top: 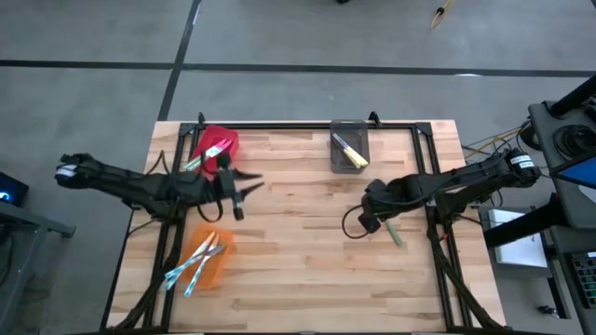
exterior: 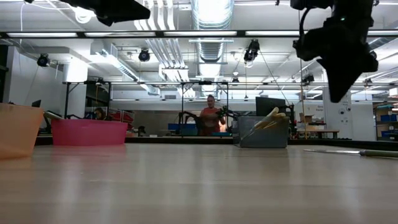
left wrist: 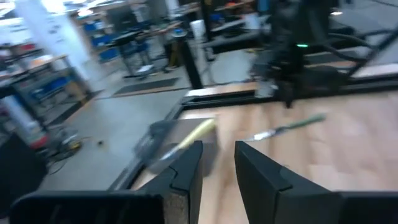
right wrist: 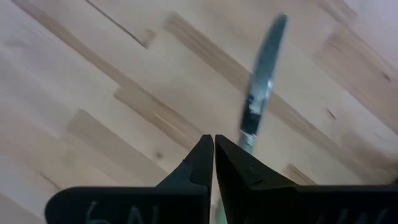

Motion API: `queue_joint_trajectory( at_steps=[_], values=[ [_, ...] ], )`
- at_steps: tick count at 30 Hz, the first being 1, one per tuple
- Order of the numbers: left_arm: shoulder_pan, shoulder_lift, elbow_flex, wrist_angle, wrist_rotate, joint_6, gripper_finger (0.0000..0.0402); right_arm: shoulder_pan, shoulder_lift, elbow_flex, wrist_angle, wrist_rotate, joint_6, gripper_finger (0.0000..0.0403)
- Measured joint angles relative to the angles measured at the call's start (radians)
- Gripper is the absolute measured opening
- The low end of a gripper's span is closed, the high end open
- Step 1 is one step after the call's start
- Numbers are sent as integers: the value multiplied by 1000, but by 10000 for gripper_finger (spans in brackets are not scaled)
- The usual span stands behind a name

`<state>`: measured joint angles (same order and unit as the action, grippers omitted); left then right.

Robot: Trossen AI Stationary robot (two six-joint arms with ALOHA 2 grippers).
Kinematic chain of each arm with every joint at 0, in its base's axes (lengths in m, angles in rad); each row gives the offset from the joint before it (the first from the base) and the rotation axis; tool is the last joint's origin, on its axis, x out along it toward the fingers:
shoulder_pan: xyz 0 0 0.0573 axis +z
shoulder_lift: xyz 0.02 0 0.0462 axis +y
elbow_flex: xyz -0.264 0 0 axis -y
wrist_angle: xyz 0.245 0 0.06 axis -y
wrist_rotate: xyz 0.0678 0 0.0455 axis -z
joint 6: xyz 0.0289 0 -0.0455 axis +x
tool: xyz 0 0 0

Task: Sort silverware by color (type)
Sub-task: Put the green knife into the red bin

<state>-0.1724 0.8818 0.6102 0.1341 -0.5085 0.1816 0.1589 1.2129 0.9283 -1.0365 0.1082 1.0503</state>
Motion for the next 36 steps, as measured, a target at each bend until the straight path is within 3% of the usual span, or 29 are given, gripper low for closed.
queue_joint_trajectory(
  at_steps=[8,14,22,36],
  values=[
    [97,10,31,2,-155,18,74,0,0,0,-25,-19,49,20],
    [119,35,39,1,-162,20,75,0,0,-11,-81,-30,117,90],
    [118,65,46,-2,-163,55,75,0,1,-131,-16,-42,179,175],
    [118,72,50,-1,-163,57,75,0,1,-352,274,-63,216,182]
  ],
)
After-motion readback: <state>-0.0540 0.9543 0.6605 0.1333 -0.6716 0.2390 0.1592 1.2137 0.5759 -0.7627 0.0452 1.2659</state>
